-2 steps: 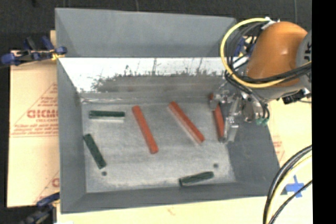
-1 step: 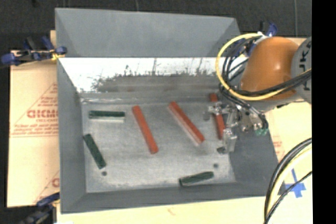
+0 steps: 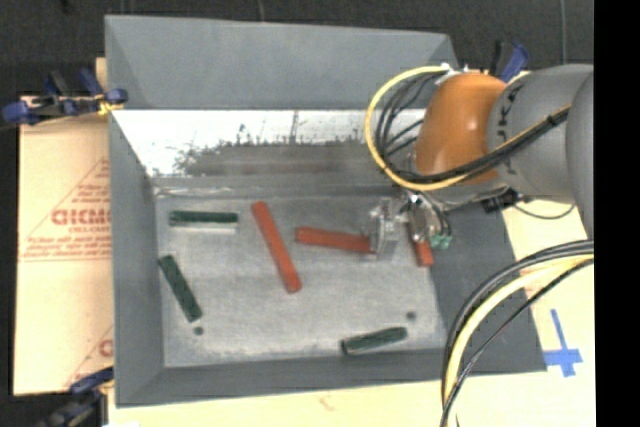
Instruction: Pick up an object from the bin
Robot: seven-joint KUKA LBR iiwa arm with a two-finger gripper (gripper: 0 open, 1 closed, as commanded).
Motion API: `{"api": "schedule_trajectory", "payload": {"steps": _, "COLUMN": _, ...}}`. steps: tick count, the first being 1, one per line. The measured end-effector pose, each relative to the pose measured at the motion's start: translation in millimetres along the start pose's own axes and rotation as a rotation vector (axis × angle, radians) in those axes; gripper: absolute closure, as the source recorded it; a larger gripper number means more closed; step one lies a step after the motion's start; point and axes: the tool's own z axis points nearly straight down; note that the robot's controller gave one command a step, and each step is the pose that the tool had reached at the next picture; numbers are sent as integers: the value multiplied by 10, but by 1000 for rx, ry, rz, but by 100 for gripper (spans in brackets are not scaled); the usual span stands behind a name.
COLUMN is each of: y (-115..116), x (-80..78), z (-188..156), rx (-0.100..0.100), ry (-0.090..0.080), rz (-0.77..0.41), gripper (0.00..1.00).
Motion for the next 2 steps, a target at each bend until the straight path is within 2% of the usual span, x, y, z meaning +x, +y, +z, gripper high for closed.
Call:
{"api": "schedule_trajectory", "payload": {"steps": 1, "y": 0, "x": 0, "z": 0, "rx": 0, "ry": 0, "rz": -1, "gripper": 100}}
{"api": "schedule_trajectory", "payload": {"steps": 2, "y": -329, "x": -55, "z": -2042, "rx": 0, "ry": 9, "rz": -27, "gripper": 100}}
